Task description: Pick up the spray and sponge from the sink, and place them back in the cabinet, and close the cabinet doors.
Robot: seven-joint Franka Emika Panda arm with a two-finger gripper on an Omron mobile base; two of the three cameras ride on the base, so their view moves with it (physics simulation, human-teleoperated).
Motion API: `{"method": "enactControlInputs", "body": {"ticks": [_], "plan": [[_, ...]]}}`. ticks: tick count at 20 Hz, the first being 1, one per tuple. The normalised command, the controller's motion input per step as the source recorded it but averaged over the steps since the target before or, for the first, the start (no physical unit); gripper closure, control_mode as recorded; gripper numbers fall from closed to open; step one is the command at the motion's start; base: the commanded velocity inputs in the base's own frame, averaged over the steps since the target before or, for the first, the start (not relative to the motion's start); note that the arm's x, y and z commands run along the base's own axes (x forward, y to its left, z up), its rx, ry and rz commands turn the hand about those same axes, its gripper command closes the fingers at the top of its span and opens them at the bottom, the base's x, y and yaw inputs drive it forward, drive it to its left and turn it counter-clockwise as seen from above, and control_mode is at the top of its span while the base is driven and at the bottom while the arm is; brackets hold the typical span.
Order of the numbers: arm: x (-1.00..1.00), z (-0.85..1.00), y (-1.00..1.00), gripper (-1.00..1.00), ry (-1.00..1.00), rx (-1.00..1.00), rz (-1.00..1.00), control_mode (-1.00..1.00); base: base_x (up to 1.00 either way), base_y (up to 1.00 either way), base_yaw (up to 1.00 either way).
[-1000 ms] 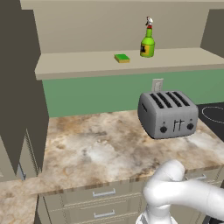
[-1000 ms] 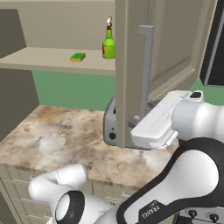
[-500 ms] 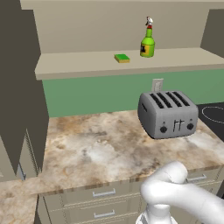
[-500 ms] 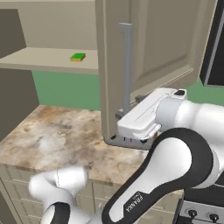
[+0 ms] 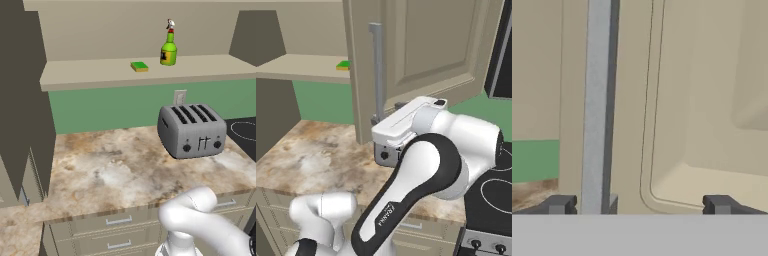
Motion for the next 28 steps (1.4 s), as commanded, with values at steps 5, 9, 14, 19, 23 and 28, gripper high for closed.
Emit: {"method": "enactControlInputs", "body": {"ticks": [5, 9, 14, 19, 23, 28], "plan": [[0.11, -0.08, 0.46, -1.0, 0.0, 0.02, 0.0, -1.0, 0.0, 0.0, 0.0], [0.08, -0.14, 0.37, -1.0, 0.0, 0.0, 0.0, -1.0, 0.0, 0.0, 0.0], [0.17, 0.0, 0.06, -1.0, 0.0, 0.0, 0.0, -1.0, 0.0, 0.0, 0.0], [0.32, 0.0, 0.0, -1.0, 0.0, 0.01, 0.0, -1.0, 0.0, 0.0, 0.0], [0.38, -0.04, 0.0, -1.0, 0.0, 0.0, 0.0, -1.0, 0.0, 0.0, 0.0], [0.36, -0.12, 0.0, -1.0, 0.0, 0.0, 0.0, -1.0, 0.0, 0.0, 0.0]]}}
